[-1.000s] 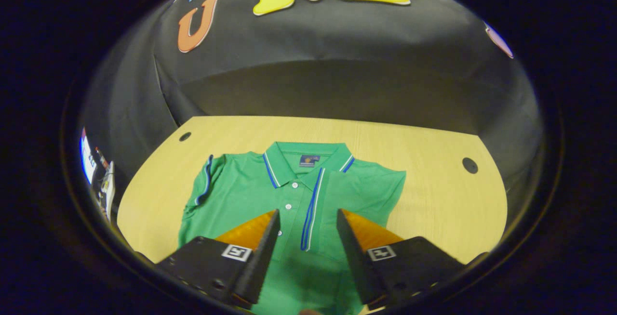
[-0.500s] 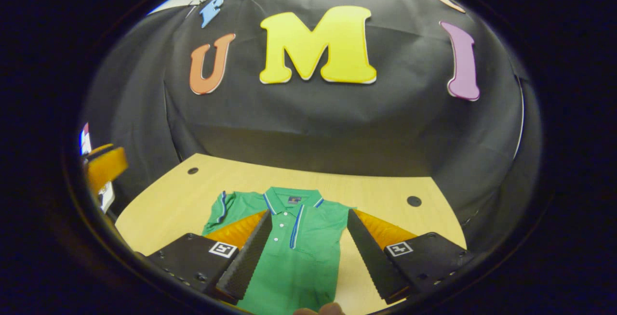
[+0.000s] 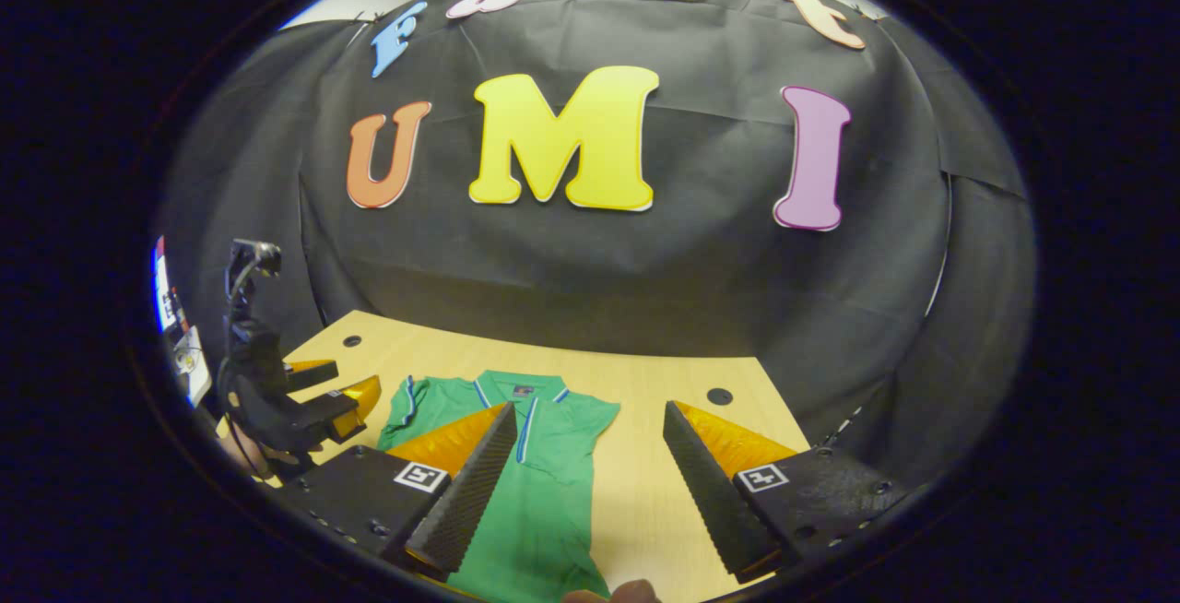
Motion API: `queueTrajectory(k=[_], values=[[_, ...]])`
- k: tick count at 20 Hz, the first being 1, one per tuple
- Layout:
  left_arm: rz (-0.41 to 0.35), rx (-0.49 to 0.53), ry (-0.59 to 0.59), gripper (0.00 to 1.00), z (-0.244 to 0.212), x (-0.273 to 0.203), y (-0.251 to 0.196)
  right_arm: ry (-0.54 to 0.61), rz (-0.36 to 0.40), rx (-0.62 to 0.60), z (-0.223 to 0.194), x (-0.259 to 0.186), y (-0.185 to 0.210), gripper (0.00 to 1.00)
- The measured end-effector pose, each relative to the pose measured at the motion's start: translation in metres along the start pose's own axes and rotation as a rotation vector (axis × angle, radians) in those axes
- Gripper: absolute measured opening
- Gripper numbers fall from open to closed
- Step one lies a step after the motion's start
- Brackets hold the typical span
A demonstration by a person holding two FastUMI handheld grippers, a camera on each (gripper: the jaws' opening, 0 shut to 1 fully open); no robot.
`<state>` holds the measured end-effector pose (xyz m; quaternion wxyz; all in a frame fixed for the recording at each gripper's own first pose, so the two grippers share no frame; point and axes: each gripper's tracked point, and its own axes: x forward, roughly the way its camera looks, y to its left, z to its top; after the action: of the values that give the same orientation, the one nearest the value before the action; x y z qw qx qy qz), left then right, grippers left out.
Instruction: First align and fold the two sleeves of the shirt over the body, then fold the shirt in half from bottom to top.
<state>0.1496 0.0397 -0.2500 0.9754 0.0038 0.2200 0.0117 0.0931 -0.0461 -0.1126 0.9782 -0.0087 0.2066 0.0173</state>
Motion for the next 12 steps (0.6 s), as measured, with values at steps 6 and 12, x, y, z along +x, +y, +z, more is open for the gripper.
queueTrajectory(k=[6,12], values=[[-0.011,0.020,0.161,1.00,-0.073,0.050,0.011,0.093,-0.047,0.013,-0.031,-0.010,-0.012,0.98],[-0.014,0.067,0.249,1.00,-0.112,0.075,0.019,0.162,-0.073,0.074,-0.050,-0.013,-0.019,0.98]])
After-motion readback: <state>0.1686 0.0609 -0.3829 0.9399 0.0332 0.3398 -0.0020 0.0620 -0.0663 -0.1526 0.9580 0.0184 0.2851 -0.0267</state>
